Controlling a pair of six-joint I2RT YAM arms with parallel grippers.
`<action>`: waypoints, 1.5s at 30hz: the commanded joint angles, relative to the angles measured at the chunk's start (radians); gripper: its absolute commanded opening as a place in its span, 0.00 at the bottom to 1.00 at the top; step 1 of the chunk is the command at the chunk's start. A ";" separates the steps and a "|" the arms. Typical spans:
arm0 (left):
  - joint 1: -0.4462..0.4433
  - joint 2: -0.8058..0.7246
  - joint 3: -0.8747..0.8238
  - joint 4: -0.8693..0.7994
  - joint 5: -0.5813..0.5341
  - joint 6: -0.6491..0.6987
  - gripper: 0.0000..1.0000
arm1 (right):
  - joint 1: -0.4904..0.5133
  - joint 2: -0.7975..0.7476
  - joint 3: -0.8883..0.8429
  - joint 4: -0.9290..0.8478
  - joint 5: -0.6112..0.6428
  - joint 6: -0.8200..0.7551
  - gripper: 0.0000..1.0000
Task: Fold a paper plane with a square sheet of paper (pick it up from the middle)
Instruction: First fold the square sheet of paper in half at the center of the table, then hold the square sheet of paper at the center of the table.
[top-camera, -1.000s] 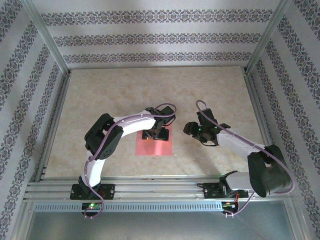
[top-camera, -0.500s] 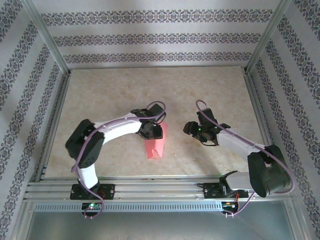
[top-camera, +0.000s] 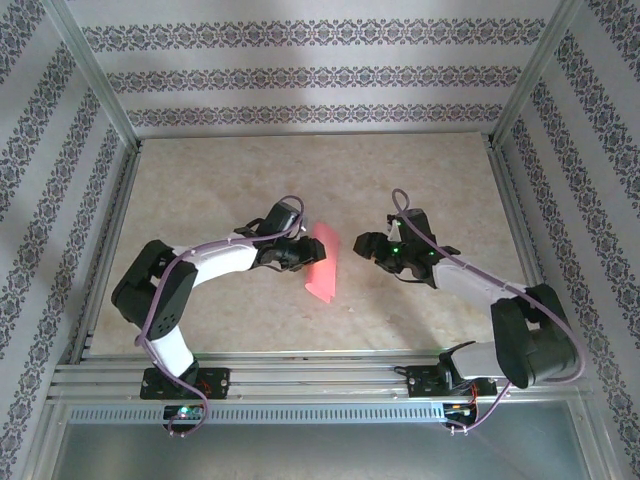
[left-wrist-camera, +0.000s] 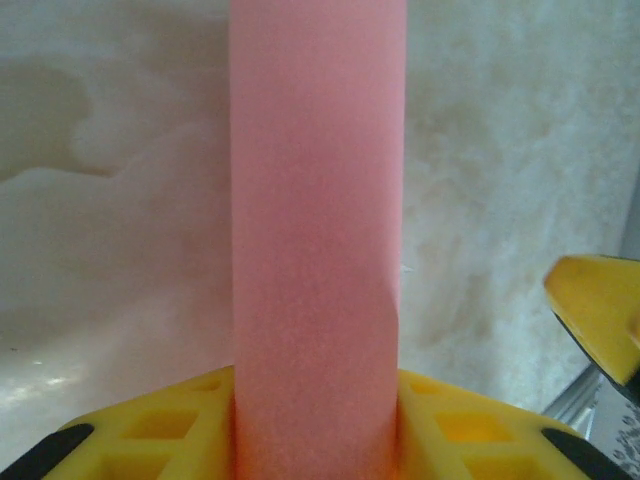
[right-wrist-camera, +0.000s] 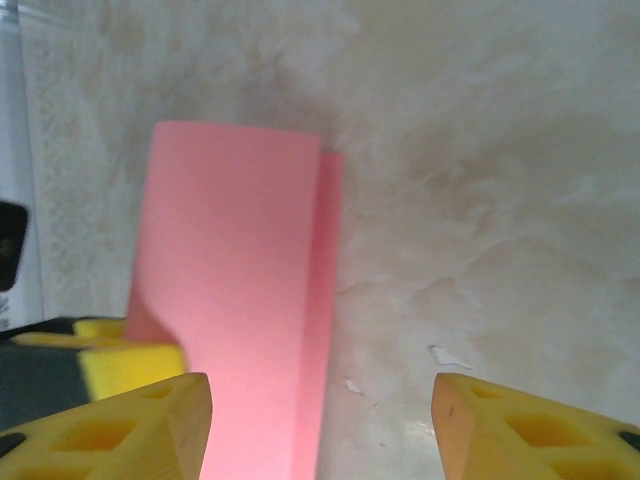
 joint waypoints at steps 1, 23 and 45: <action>0.011 0.010 -0.031 0.079 -0.043 -0.012 0.39 | 0.034 0.041 -0.010 0.074 -0.059 0.022 0.60; 0.011 0.091 -0.039 -0.083 -0.129 0.131 0.35 | 0.154 0.252 0.087 0.133 0.052 0.152 0.24; 0.011 0.156 -0.033 -0.160 -0.188 0.175 0.32 | 0.157 0.270 0.102 0.165 0.074 0.179 0.20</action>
